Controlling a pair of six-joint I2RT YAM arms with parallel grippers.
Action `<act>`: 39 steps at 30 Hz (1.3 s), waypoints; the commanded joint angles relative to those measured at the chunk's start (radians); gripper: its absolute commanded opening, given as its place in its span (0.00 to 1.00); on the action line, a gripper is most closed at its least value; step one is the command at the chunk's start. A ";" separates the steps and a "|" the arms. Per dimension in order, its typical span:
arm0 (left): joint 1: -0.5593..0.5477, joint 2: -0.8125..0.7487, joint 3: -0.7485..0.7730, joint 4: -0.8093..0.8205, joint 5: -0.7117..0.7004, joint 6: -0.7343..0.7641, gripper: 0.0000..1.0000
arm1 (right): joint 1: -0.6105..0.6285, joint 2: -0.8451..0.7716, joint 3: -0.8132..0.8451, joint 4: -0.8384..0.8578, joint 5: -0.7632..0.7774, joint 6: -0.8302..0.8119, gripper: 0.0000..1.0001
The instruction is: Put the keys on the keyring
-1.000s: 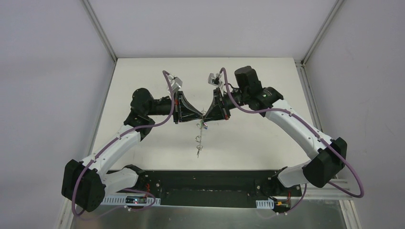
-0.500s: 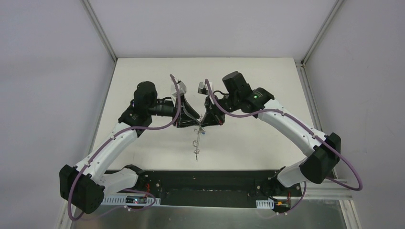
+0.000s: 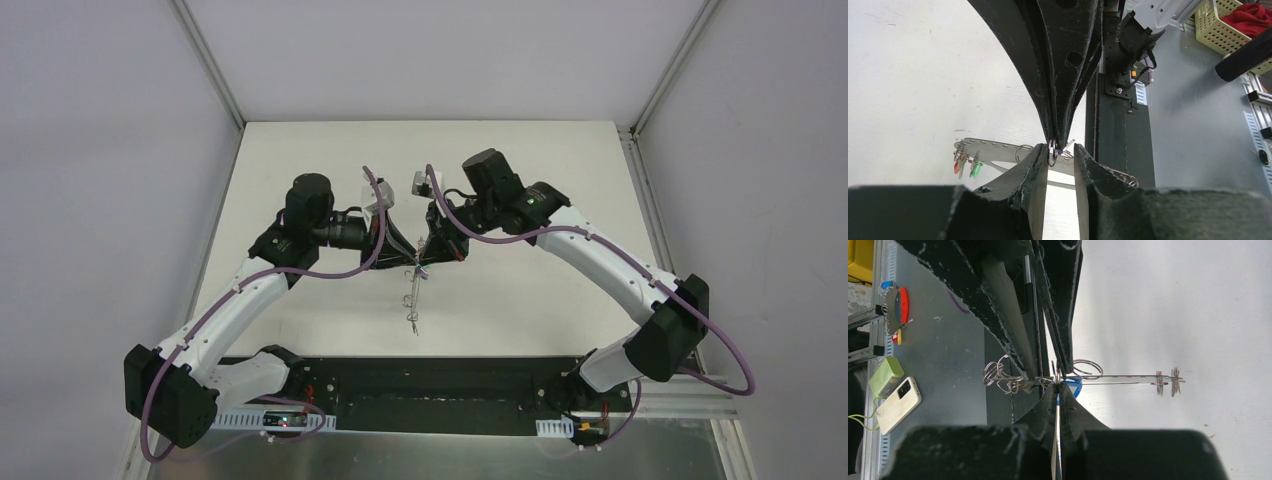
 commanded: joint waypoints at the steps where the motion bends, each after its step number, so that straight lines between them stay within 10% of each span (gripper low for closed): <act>1: -0.008 -0.006 0.006 0.012 0.005 0.033 0.24 | 0.006 -0.004 0.048 0.013 -0.035 -0.004 0.00; 23: -0.017 0.010 0.010 0.036 0.009 0.005 0.00 | 0.006 -0.004 0.043 0.022 -0.039 0.000 0.00; 39: 0.000 -0.023 -0.019 0.290 0.079 -0.258 0.00 | -0.078 -0.102 -0.057 0.087 -0.189 0.005 0.36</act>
